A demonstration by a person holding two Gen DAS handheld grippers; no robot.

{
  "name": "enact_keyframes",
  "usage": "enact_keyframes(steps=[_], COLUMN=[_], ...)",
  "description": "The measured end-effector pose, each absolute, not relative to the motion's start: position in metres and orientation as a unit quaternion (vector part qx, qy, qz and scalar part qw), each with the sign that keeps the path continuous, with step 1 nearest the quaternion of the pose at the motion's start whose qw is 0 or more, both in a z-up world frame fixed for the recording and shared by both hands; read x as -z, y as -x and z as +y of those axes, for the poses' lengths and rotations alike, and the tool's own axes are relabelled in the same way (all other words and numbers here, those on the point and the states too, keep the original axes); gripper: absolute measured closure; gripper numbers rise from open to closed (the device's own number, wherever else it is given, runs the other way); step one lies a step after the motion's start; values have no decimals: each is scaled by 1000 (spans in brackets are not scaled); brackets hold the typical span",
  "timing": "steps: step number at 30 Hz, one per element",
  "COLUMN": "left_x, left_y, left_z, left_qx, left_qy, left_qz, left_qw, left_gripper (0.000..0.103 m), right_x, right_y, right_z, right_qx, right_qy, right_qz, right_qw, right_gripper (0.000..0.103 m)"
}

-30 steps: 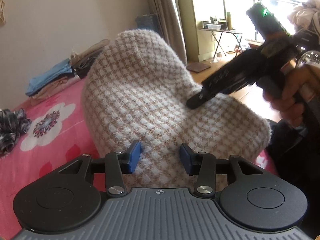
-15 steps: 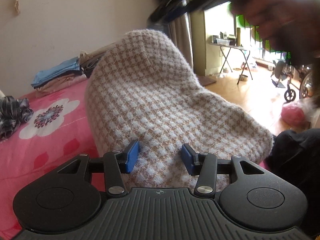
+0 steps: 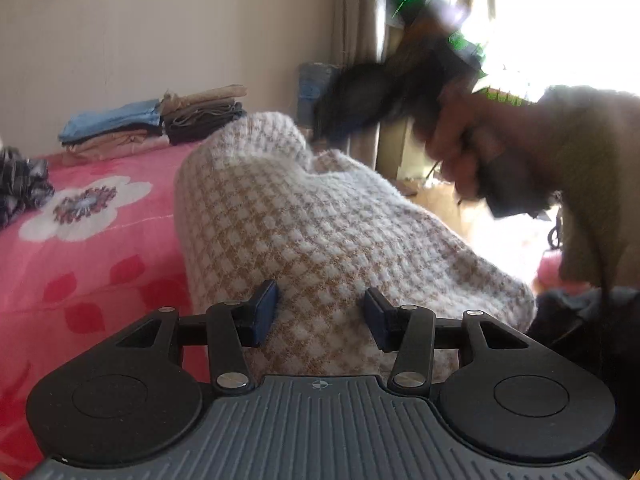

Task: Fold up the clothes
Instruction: 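Press the right gripper down onto the folded cardigan to flatten it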

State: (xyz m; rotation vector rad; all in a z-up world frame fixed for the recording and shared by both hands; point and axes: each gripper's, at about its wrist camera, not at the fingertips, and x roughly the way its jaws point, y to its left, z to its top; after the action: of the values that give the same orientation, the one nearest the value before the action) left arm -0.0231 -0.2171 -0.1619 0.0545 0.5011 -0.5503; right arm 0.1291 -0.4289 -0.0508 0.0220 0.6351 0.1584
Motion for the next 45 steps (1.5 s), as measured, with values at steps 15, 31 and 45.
enact_keyframes(steps=[15, 31, 45], left_x=[166, 169, 157], left_y=[20, 19, 16], left_z=[-207, -204, -196], left_qx=[267, 263, 265], left_qy=[-16, -13, -23], left_qz=[242, 247, 272], left_qw=[933, 933, 925], left_gripper=[54, 52, 52], right_x=[84, 66, 69], right_y=[-175, -163, -131], right_z=[-351, -312, -296], right_qx=[-151, -206, -211], right_qy=[71, 130, 164], right_qz=[398, 416, 439], right_qw=[902, 876, 858], right_gripper=[85, 85, 82])
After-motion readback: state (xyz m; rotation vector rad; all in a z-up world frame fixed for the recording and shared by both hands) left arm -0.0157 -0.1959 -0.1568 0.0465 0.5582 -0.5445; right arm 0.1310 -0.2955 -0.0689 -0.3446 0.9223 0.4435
